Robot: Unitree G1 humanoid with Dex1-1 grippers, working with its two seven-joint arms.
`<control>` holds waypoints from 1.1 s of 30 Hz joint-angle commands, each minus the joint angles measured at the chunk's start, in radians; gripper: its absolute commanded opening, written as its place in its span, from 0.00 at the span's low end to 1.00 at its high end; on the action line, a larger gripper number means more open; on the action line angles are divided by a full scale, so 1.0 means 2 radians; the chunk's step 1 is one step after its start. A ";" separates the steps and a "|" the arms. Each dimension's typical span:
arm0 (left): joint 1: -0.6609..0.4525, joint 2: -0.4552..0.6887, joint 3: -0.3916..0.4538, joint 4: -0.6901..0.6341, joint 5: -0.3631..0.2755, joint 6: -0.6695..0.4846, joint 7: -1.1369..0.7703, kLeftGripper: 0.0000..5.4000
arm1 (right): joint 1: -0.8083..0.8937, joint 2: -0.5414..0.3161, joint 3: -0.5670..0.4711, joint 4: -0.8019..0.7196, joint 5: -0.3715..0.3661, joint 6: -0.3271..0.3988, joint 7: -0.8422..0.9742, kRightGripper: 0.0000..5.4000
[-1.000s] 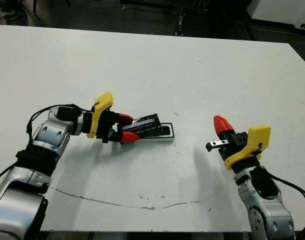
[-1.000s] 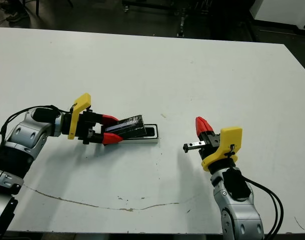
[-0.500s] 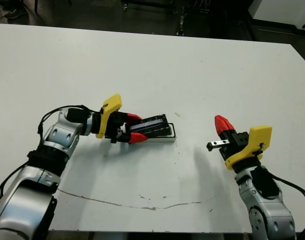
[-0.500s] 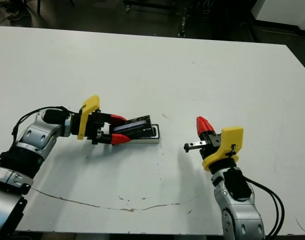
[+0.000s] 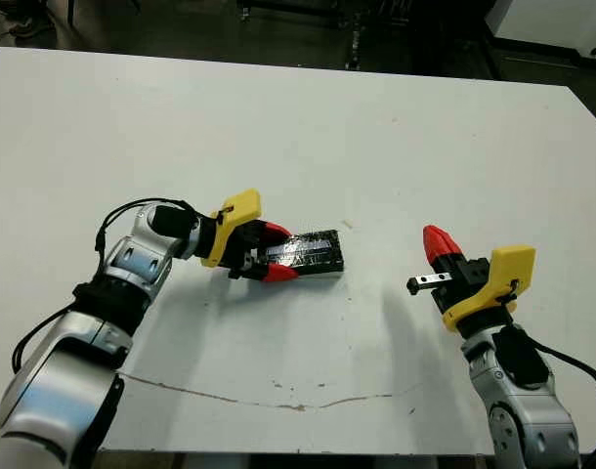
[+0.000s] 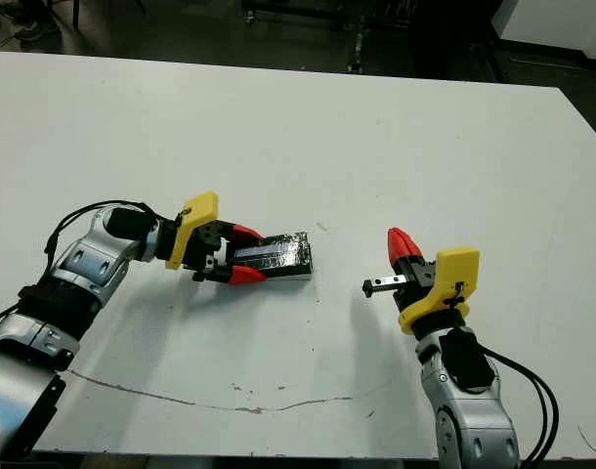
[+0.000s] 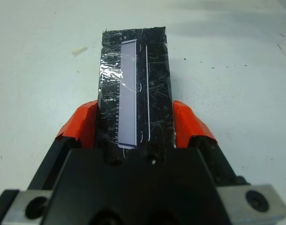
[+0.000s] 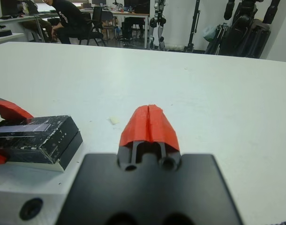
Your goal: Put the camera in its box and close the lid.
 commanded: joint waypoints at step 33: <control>-0.038 -0.092 -0.079 0.131 0.088 -0.046 0.030 0.59 | 0.010 -0.006 -0.003 -0.002 -0.003 0.003 -0.003 0.00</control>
